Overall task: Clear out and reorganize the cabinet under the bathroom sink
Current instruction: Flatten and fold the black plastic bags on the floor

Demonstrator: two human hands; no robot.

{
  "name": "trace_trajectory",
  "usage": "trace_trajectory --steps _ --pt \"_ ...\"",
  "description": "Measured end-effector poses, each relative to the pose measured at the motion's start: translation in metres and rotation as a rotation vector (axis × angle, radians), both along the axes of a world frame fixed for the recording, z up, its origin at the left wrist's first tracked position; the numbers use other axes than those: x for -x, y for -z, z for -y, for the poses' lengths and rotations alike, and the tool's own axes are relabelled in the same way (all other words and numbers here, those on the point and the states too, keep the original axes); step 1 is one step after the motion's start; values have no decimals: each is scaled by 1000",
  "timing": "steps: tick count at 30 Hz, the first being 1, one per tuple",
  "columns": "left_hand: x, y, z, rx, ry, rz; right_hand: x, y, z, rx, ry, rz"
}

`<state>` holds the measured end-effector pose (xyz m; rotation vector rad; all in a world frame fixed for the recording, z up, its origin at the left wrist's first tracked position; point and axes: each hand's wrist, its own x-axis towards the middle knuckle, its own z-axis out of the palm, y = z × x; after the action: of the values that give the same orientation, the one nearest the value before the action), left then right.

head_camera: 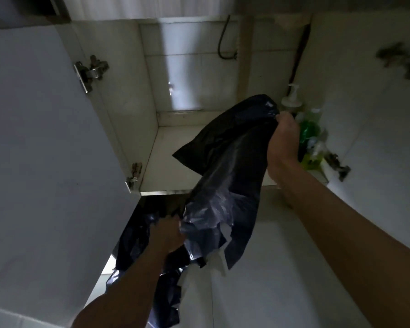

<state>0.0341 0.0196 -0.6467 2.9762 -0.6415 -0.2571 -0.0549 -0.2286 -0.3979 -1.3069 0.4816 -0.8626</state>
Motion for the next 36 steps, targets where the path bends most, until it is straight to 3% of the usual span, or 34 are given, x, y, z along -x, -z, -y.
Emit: trace_trajectory --steps 3,5,7,10,12,15,17,20,23,25,28,32,36 --pt "-6 -73 34 782 -175 -5 11 -18 23 11 -26 6" --pt "-11 -125 63 1015 -12 22 21 -26 32 28 -89 -1" --pt "-11 -170 89 995 161 30 35 -35 33 7 -151 18" --pt "-10 -215 115 795 313 108 57 -42 40 -70 -272 48" --pt "-6 -233 125 701 317 136 72 -45 54 -49 -234 39" --pt "-4 -251 132 706 323 151 97 -48 80 95 -103 -25" --pt "-6 -266 138 717 347 180 114 -49 93 130 -153 -68" --pt "-10 -287 153 605 422 184 131 -46 109 286 -237 -238" --pt "-9 -307 167 369 476 108 136 -40 127 453 -51 -424" --pt "-11 -315 175 301 450 48 138 -38 140 462 33 -505" --pt "-12 -322 192 327 404 121 145 -42 153 448 125 -549" --pt "1 -333 208 510 373 236 156 -57 163 412 204 -453" --pt "19 -342 213 606 423 191 175 -66 168 374 281 -371"
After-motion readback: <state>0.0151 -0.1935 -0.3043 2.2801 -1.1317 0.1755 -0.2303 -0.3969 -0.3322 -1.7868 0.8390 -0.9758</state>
